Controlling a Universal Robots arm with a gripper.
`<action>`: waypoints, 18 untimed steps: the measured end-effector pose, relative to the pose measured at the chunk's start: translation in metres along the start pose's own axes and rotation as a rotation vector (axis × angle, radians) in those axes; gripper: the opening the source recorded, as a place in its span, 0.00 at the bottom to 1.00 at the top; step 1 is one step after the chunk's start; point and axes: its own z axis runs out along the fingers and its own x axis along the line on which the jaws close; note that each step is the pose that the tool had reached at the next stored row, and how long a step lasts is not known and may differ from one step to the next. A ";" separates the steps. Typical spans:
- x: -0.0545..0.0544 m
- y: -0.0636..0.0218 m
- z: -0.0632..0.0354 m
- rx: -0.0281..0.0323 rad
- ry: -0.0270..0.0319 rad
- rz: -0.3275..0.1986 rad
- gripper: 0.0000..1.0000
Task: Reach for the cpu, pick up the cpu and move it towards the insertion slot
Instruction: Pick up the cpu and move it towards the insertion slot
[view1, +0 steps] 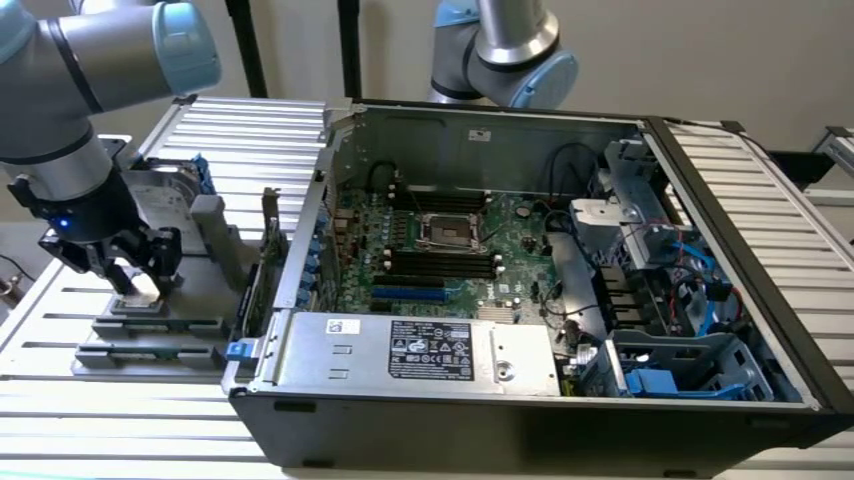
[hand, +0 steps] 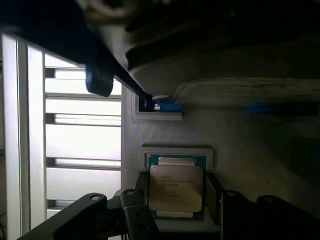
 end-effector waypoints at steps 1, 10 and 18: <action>0.000 0.0000 0.0000 0.0001 -0.0001 0.000 0.54; 0.000 0.0001 -0.0055 0.0007 0.0002 0.000 0.54; 0.000 0.0002 -0.0348 0.0008 0.0003 0.000 0.54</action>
